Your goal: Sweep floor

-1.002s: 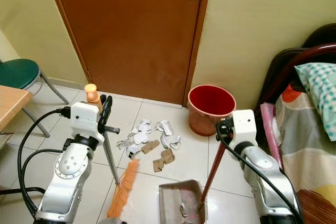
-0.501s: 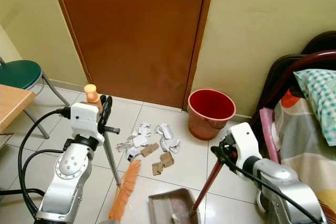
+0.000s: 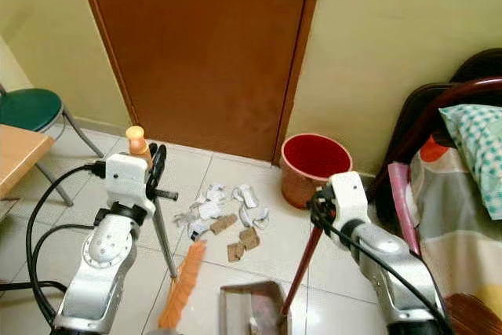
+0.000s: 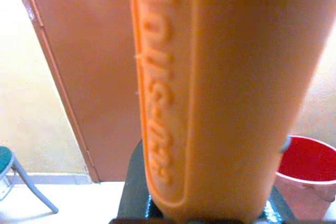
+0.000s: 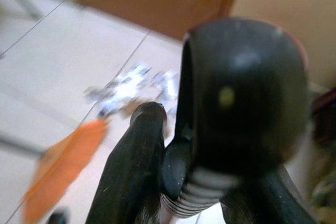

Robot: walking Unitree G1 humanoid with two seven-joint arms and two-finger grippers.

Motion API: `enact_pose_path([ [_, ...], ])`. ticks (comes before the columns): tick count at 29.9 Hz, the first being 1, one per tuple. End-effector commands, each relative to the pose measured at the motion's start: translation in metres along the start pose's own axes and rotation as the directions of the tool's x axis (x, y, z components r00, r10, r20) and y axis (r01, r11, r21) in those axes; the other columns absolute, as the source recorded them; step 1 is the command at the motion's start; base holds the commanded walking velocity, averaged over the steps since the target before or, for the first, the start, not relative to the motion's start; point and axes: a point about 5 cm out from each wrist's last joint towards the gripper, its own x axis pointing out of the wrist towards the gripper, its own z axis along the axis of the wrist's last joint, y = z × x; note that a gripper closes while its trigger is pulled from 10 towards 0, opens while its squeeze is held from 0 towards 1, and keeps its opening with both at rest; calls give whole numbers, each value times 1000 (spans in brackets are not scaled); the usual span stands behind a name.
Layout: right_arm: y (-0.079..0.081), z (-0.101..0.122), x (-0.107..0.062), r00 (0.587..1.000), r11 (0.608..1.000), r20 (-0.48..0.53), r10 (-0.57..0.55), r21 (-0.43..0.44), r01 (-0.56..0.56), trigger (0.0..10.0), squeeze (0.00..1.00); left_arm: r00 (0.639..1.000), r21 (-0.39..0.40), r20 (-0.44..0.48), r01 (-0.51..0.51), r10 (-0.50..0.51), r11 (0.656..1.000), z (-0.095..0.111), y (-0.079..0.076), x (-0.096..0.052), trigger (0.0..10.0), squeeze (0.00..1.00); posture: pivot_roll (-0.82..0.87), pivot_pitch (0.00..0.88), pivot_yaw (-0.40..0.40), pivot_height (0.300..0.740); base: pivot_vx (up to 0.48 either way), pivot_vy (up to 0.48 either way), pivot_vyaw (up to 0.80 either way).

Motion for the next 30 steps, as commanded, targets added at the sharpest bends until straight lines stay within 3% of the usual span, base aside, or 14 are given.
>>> enact_pose_path([
  [1,-3,4,1,996,997,51,-76,-11,76,10000,0,999,16,29,-18,18,1000,8,4,1,10000,0,-7,16,-41,740,0,0,0],
  [5,-3,3,-2,986,991,108,-131,-17,133,10000,0,999,27,4,-50,50,998,6,8,-1,10000,0,0,23,-34,740,0,0,0],
  [6,-3,0,-4,981,989,120,-151,18,150,4902,0,999,24,-2,-45,45,999,5,8,-1,10000,0,-1,29,-27,740,0,0,0],
  [8,-3,-1,-5,980,987,121,-159,31,157,4902,0,999,20,0,-36,36,999,4,8,-2,10000,0,-1,29,-27,740,0,0,0],
  [9,-3,-2,-5,979,987,121,-161,31,158,1137,0,999,23,0,-32,32,999,4,8,-2,10000,0,-5,31,-24,740,0,0,0],
  [10,-3,-2,-4,979,987,124,-163,31,160,1137,0,1000,24,0,-30,30,999,4,7,-1,10000,0,-5,31,-24,740,0,0,0],
  [11,-4,0,-4,976,986,138,-168,25,166,7882,0,1000,26,0,-25,25,999,4,6,0,10000,0,-7,32,-23,740,0,0,0],
  [12,-6,2,-3,973,984,149,-177,24,175,10000,0,1000,25,0,-23,23,999,5,6,1,10000,0,-7,32,-23,740,0,0,0],
  [30,1,8,6,954,978,212,-210,45,205,10000,0,1000,21,-13,-15,16,1000,4,3,-1,10000,0,-6,40,-29,740,0,0,0],
])
